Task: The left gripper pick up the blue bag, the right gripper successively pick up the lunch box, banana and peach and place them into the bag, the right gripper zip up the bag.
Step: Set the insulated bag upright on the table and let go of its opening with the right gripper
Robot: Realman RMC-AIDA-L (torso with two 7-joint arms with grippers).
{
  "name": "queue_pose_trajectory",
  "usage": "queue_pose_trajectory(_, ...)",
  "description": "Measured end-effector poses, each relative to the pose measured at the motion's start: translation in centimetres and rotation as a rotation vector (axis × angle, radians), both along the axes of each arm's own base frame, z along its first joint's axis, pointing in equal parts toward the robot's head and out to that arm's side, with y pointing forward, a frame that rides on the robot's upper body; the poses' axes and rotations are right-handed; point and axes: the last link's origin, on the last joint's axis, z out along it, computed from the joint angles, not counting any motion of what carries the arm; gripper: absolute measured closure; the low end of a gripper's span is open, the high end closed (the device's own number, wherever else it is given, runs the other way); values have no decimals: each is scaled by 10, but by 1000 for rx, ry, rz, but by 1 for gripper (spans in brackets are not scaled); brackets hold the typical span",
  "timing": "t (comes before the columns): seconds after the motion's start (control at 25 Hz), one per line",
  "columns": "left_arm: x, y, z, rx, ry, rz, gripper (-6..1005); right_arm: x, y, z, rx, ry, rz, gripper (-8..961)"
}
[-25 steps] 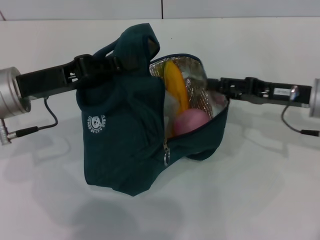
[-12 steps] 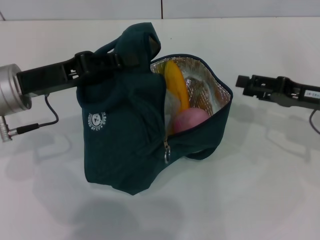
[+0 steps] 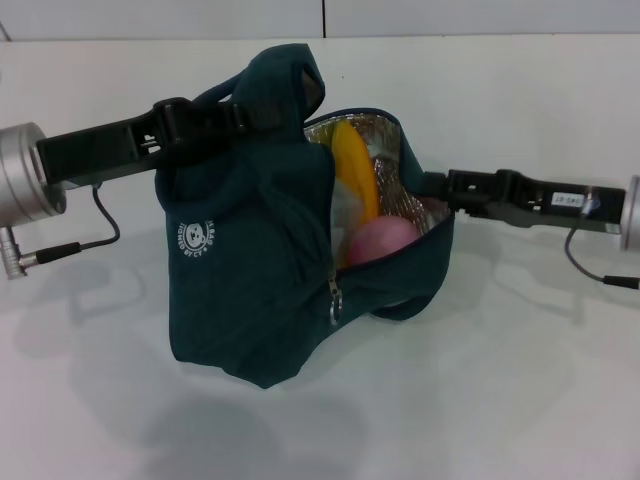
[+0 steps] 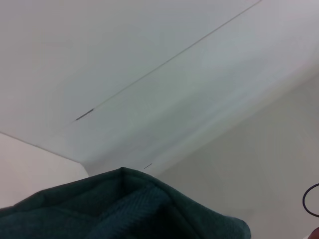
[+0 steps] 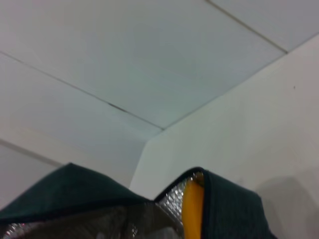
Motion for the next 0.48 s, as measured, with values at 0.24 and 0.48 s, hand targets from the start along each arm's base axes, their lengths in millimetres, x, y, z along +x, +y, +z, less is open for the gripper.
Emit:
queue_pose_trajectory(0.24,0,1,0,4,2,0,925,-1,1,-4,-13,0,-8,333)
queue_pose_trajectory(0.48,0,1,1,7,1,2,925,-2,0,-2,-12,6,-6,360)
